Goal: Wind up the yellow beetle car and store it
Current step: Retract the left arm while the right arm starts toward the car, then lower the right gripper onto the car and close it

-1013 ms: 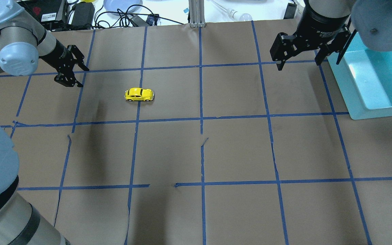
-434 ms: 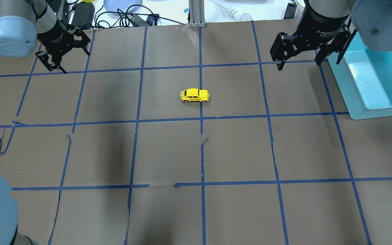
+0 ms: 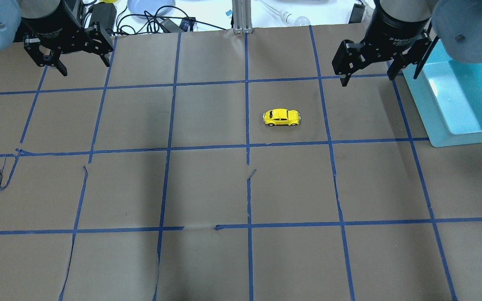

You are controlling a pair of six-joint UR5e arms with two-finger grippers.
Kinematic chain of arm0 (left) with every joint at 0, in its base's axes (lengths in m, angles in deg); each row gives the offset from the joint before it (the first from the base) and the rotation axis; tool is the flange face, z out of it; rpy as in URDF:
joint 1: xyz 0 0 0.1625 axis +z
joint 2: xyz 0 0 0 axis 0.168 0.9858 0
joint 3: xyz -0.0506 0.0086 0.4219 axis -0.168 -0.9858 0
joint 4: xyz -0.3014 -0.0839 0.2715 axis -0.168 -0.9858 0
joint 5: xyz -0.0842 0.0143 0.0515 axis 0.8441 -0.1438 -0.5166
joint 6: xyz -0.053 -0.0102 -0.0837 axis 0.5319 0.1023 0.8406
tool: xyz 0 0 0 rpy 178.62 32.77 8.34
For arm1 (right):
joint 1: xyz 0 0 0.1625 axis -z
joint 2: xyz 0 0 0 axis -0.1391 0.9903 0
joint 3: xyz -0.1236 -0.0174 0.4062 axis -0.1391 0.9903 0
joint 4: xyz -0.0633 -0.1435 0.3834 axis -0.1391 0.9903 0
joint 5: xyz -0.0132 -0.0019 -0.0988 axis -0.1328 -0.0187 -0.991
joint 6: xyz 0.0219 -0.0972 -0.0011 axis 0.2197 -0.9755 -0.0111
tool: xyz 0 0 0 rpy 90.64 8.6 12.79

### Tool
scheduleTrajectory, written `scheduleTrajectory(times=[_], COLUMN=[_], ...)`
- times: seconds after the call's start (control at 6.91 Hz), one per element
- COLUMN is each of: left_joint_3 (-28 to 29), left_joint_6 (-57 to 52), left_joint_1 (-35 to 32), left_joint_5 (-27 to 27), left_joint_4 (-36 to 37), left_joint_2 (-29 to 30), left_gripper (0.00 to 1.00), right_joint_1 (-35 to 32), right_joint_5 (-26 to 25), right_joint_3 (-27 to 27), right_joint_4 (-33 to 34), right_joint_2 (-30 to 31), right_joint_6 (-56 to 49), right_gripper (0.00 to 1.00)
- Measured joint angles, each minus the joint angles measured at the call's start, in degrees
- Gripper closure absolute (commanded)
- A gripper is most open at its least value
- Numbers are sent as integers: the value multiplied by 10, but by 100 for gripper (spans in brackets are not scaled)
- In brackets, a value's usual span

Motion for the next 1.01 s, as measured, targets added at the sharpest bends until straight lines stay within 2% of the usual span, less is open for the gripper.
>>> scheduleTrajectory(times=[0.29, 0.72, 1.01], left_joint_3=[-11, -39, -46], left_joint_6=[-19, -85, -128], left_joint_1=[-2, -20, -35], left_joint_5=[1, 6, 17], left_joint_4=[-42, -51, -50], left_joint_2=[-23, -43, -53], left_gripper=[0, 0, 0], right_joint_1=[0, -6, -21], right_joint_5=[0, 13, 20], right_joint_3=[1, 9, 17], right_joint_4=[0, 12, 70], right_joint_2=[0, -21, -44], right_joint_6=[0, 3, -37], right_gripper=[0, 0, 0])
